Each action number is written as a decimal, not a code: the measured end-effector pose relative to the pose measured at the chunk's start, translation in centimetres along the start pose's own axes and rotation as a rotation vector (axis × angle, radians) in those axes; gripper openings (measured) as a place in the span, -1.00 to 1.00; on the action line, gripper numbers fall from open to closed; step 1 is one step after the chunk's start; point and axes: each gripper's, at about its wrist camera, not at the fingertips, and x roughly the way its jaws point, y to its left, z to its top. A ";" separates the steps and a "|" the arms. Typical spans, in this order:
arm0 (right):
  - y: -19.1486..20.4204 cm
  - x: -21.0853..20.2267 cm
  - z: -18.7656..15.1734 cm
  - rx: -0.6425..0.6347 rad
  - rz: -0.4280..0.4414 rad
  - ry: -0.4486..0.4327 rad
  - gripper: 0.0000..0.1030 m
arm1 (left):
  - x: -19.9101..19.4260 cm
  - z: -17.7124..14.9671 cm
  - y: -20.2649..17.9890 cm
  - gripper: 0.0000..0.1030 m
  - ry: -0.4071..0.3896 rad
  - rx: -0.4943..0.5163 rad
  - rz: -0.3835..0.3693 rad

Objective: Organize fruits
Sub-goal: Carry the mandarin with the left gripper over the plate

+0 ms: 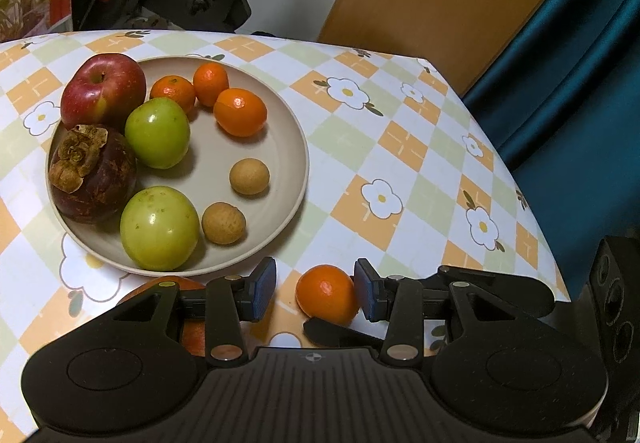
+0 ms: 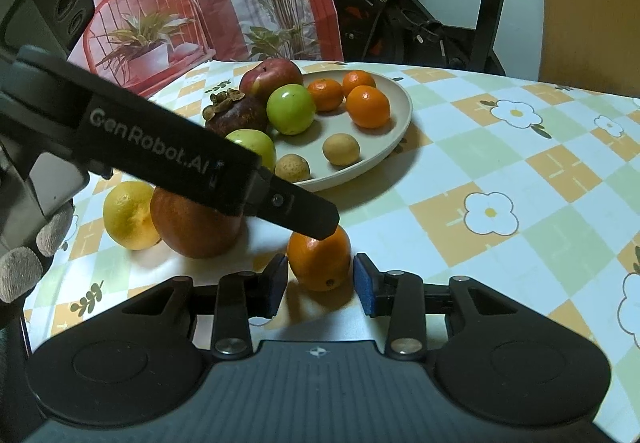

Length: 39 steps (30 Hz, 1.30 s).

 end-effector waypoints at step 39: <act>-0.2 -1.1 0.4 0.068 0.028 -0.082 -0.32 | -0.5 0.3 -1.2 -0.14 -0.018 0.050 0.033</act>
